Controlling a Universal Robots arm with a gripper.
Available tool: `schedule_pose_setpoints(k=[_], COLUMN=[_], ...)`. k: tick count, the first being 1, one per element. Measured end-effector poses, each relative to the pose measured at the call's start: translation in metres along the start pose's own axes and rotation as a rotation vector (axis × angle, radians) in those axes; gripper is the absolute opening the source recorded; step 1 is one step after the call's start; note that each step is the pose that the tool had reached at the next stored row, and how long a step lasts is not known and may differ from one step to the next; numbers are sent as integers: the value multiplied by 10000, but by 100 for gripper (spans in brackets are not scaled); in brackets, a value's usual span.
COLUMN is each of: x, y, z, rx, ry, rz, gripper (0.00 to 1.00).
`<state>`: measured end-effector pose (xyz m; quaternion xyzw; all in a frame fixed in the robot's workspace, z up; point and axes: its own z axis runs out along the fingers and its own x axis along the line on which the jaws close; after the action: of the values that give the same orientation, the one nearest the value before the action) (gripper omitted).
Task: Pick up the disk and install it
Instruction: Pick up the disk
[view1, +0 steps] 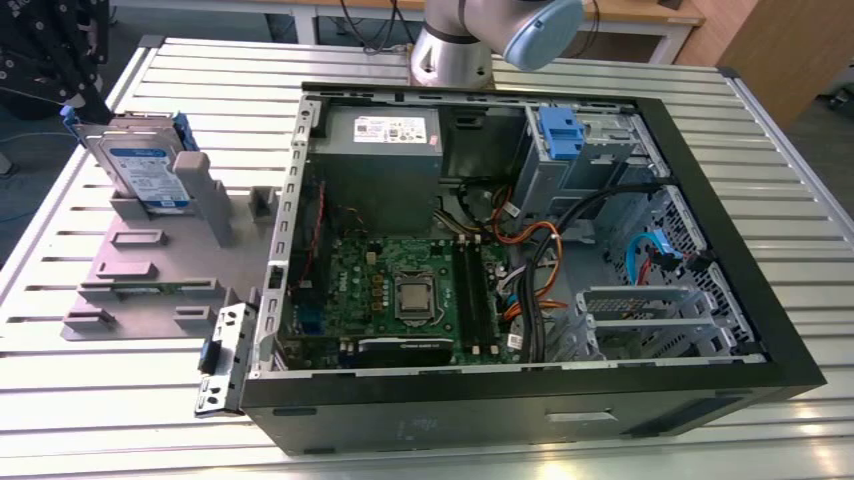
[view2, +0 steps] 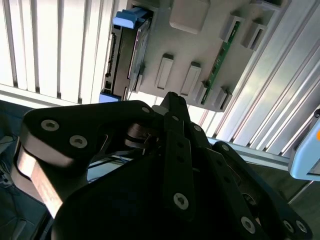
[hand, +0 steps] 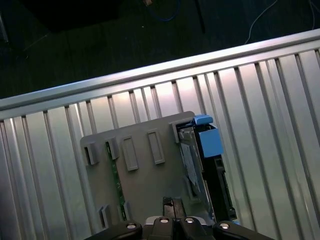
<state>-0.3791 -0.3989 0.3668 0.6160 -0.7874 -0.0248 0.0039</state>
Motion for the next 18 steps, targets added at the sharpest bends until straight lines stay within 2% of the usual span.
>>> schedule_pose_setpoints(k=[18], x=[0], y=[0], z=[0], rx=[-10], ry=[19], rz=[-425], gripper=[11])
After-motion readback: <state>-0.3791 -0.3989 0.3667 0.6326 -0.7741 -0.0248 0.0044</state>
